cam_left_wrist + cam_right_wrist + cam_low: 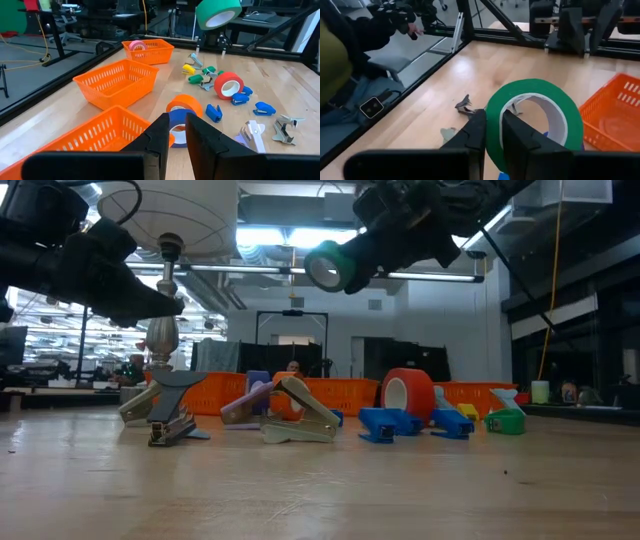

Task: Pick and place Stapler, Stapler remover, tape
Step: Put the green tape into the right orange bin

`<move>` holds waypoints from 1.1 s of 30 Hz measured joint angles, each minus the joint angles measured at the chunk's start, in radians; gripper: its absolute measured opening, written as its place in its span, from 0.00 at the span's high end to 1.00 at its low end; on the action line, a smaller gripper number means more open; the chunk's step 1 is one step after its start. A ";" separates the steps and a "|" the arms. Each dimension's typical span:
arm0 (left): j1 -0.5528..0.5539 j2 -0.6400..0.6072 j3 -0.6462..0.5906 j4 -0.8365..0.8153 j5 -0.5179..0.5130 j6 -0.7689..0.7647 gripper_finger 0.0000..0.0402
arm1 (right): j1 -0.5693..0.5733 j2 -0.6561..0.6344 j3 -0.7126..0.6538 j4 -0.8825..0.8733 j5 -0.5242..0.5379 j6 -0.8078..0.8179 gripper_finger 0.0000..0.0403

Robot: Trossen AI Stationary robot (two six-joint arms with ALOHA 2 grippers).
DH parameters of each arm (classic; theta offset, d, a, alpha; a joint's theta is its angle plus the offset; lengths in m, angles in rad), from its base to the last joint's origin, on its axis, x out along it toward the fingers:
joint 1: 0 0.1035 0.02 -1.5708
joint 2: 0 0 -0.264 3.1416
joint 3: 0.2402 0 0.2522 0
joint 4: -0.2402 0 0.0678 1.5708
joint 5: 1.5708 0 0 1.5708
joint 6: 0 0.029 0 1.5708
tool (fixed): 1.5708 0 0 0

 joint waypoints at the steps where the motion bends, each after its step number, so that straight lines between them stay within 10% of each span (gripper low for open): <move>1: 0.000 0.000 0.000 -0.001 0.000 -0.002 0.85 | 0.006 0.000 0.000 0.006 0.000 0.009 0.89; 21: -0.021 0.046 0.026 0.301 0.013 0.047 0.81 | 0.120 0.000 -0.001 0.186 0.064 0.112 0.89; 33: -0.100 0.531 0.332 0.277 -0.048 0.388 0.56 | 0.120 0.000 -0.002 0.193 0.082 0.097 0.89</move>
